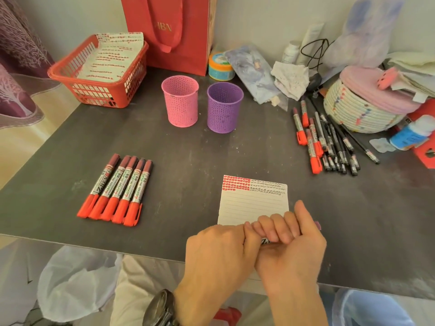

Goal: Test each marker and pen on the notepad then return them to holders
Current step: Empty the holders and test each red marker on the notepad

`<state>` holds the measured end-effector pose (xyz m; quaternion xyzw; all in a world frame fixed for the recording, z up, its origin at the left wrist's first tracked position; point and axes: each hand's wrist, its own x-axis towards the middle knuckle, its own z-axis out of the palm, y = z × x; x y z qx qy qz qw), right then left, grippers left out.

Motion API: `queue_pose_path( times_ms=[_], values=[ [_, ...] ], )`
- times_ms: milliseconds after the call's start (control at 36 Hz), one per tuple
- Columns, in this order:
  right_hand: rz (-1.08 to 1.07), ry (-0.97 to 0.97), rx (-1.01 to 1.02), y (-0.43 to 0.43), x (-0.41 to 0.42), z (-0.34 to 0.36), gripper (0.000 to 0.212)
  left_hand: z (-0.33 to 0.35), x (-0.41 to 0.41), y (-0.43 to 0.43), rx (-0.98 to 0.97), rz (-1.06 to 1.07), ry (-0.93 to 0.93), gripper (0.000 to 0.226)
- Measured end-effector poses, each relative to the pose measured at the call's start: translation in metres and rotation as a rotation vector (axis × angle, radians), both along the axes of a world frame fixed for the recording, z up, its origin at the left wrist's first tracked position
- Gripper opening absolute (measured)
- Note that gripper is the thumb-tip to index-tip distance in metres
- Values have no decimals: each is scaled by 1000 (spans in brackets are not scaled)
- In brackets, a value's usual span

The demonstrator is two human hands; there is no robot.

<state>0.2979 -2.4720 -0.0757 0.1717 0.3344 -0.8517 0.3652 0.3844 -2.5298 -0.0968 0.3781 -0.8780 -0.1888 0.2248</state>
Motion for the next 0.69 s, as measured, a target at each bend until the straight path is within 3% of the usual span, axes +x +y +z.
queue_pose_path(
  times_ms=[111,222,361,500,583,694],
  values=[
    [73,77,1,-8,-8,6,57,8,-1,0,58,-30,-13,44],
    [119,164,-115,-3,-34,15,55,6,12,-14,357,-53,-127,47],
    [87,341,-173,15,-96,19,53,1,45,-50,544,58,141,55],
    [208,367,-62,2,-99,5,42,0,30,-73,560,-37,338,65],
    [235,411,96,0,-96,-2,53,-7,14,-88,474,-96,207,62],
    [320,493,239,-4,-90,-6,72,-23,-5,-104,356,-195,1,24]
  ],
)
